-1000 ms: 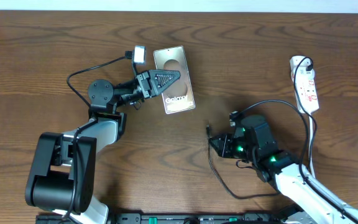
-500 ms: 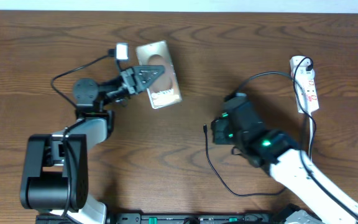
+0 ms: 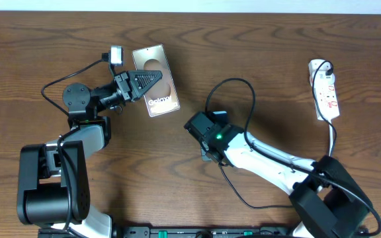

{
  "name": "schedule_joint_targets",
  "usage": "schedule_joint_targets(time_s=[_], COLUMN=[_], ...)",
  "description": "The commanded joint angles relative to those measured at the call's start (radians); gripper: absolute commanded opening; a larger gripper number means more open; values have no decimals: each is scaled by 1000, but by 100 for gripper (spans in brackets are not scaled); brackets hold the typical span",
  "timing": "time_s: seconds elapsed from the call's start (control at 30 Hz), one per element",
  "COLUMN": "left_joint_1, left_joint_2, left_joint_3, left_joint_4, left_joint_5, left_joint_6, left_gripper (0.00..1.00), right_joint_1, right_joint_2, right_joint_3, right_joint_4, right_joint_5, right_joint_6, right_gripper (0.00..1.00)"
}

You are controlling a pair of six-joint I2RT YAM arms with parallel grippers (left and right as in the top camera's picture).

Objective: Plug charger to phone and switch on socket

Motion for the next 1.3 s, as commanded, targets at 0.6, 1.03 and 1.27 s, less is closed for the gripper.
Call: schedule_joint_targets(time_s=[0.6, 1.03, 1.27], left_joint_1=[3, 3, 2], left_joint_2=[-14, -14, -14], left_joint_3=[11, 11, 11], left_joint_4=[13, 12, 13], left_joint_5=[26, 26, 6], left_joint_6=[-2, -5, -55], left_gripper=[7, 7, 7], right_joint_1=[8, -6, 11], right_joint_2=[87, 16, -278], right_joint_3=[13, 14, -1], right_joint_4=[-21, -16, -19], right_joint_5=[-65, -95, -303], right_joint_6=[71, 98, 37], right_gripper=[12, 1, 1])
